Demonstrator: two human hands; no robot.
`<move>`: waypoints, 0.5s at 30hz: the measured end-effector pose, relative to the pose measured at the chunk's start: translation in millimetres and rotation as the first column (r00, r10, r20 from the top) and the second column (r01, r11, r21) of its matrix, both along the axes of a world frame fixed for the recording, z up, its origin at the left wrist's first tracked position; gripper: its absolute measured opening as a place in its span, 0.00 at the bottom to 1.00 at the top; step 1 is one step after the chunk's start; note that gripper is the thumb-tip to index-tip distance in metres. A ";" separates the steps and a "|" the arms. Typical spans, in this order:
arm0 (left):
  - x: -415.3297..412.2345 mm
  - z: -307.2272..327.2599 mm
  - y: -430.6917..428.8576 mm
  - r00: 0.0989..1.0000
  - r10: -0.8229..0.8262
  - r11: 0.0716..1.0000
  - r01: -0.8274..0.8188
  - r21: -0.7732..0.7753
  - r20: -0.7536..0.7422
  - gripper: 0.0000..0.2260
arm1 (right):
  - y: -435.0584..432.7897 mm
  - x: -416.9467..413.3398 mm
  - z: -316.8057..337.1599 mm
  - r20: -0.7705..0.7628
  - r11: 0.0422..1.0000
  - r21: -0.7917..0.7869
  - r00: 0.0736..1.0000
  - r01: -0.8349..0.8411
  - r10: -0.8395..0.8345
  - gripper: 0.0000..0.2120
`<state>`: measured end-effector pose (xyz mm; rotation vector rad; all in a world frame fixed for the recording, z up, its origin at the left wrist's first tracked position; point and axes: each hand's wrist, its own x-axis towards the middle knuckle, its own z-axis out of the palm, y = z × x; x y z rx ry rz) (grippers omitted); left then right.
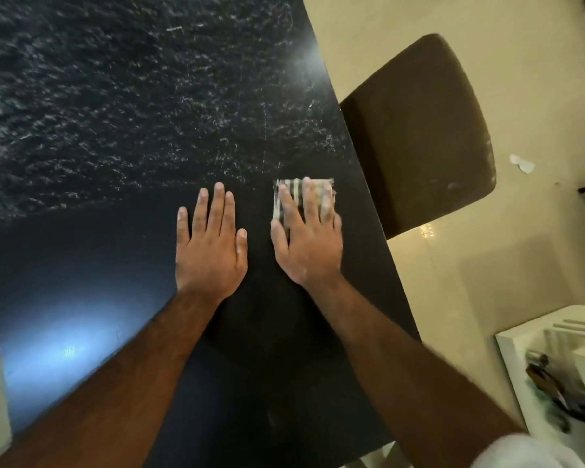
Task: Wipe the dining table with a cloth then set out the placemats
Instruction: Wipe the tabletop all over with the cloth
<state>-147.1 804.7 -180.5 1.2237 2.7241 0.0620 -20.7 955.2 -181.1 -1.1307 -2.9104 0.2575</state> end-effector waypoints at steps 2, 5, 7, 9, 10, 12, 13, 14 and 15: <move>-0.1 -1.3 -0.2 1.000 0.002 1.000 -0.002 0.003 0.002 0.32 | 7.5 31.1 -0.7 0.024 0.998 0.001 0.998 0.057 -0.057 0.33; 0.8 -4.0 -1.3 1.000 0.006 1.000 -0.006 0.006 -0.007 0.31 | 34.1 42.7 -2.7 0.039 0.962 0.077 0.964 0.261 -0.265 0.32; -1.2 -5.0 -2.2 1.000 0.008 1.000 -0.008 0.013 -0.009 0.32 | 45.2 16.6 -4.2 0.011 0.934 0.086 0.937 0.347 -0.349 0.32; -3.0 -4.3 -4.4 1.000 0.018 0.999 -0.018 0.039 0.001 0.32 | 38.2 -20.2 -6.2 -0.012 0.947 0.074 0.950 0.313 -0.313 0.31; -2.2 -3.3 -4.0 1.000 0.022 0.998 -0.023 0.056 0.009 0.32 | 29.6 -36.7 -8.2 -0.035 0.961 0.083 0.965 0.262 -0.260 0.31; -2.0 1.8 -7.4 0.998 0.046 0.994 -0.050 0.102 0.039 0.33 | -1.2 -62.6 -9.9 -0.071 0.987 0.101 0.991 0.124 -0.118 0.30; -3.7 5.0 -11.9 0.996 0.070 0.989 -0.077 0.125 0.060 0.33 | -19.6 -67.5 -7.9 -0.051 0.995 0.088 0.997 0.054 -0.050 0.31; -6.2 7.0 -19.4 0.993 0.095 0.986 -0.104 0.132 0.076 0.33 | -36.5 -66.9 -5.7 -0.030 0.998 0.063 1.000 -0.005 0.007 0.31; -10.1 7.5 -30.3 0.990 0.116 0.986 -0.125 0.114 0.083 0.32 | -47.7 -60.2 -4.7 -0.022 0.998 0.038 0.999 -0.043 0.043 0.31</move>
